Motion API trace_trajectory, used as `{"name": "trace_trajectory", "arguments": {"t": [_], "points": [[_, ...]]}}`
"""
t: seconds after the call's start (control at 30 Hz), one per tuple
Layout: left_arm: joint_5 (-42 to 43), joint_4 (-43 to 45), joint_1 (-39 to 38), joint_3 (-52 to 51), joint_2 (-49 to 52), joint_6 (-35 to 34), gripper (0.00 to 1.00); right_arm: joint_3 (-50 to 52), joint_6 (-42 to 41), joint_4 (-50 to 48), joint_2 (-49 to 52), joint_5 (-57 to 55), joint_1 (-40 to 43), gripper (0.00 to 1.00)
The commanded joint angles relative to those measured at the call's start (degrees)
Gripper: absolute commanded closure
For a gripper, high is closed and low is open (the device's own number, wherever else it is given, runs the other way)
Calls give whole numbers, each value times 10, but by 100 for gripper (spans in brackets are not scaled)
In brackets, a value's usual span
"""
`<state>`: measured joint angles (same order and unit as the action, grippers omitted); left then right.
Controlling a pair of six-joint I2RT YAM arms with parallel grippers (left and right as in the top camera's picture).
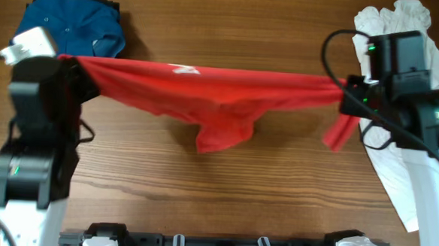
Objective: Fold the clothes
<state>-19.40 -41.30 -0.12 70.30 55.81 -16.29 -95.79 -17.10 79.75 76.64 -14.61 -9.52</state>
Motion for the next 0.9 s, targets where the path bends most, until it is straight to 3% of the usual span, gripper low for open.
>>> {"name": "trace_trajectory", "arguments": {"t": [0.0, 0.17, 0.27, 0.43, 0.6, 0.73, 0.87], "points": [[-11, 2, 35, 7, -48, -11, 96, -10, 17, 4, -2, -4, 52, 90], [34, -1, 38, 7, -58, -11, 96, -10, 59, -10, 16, 57, 80, 96], [79, -1, 37, 7, -39, -11, 96, -4, 114, -6, 42, 163, 80, 96], [98, -5, 37, 7, -3, -11, 96, 63, 144, -35, 89, 280, 51, 74], [100, -5, 37, 7, 21, -11, 96, 153, 114, -160, 106, 358, -61, 41], [100, -5, 37, 7, 23, -11, 96, 196, 97, -275, 147, 373, -147, 35], [100, -5, 37, 6, 23, -10, 96, 204, 145, -360, 237, 376, -209, 31]]}}
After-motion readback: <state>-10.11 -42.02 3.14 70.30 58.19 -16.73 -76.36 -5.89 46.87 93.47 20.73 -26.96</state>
